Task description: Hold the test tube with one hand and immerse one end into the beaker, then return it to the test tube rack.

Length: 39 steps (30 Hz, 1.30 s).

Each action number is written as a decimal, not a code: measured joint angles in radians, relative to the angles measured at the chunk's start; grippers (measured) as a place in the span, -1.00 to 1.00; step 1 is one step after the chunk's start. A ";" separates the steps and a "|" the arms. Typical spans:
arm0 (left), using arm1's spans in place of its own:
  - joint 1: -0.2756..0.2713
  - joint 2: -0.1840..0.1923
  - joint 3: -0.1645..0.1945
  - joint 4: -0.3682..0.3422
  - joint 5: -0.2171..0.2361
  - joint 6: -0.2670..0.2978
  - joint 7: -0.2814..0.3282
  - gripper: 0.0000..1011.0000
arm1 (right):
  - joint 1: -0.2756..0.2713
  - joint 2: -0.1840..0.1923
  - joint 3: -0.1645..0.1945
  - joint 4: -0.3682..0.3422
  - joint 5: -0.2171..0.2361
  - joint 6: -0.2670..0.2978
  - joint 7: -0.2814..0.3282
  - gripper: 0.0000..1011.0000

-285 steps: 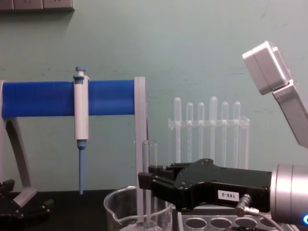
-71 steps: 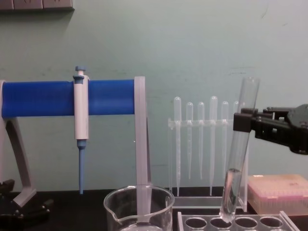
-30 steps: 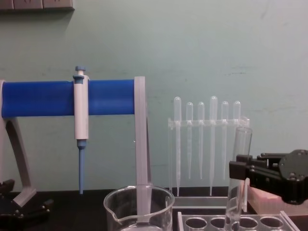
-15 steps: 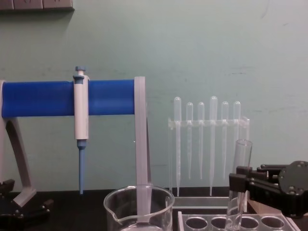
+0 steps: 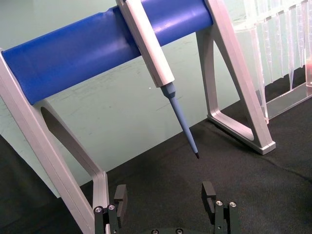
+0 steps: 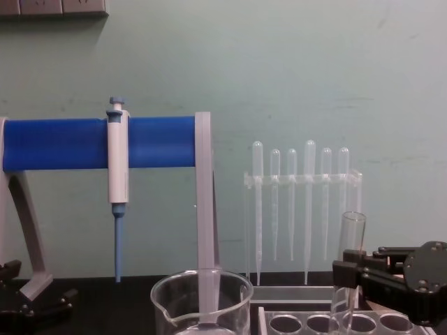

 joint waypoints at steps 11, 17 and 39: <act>0.000 0.000 0.000 0.000 0.000 0.000 0.000 0.98 | 0.000 0.000 0.001 0.000 0.001 0.001 0.000 -0.50; 0.000 0.000 0.000 0.000 0.000 0.000 0.000 0.98 | 0.000 0.001 0.001 0.000 0.002 0.001 0.000 -0.11; 0.000 0.000 0.000 0.000 0.000 0.000 0.000 0.98 | -0.021 -0.013 0.047 -0.052 0.049 0.006 -0.034 0.98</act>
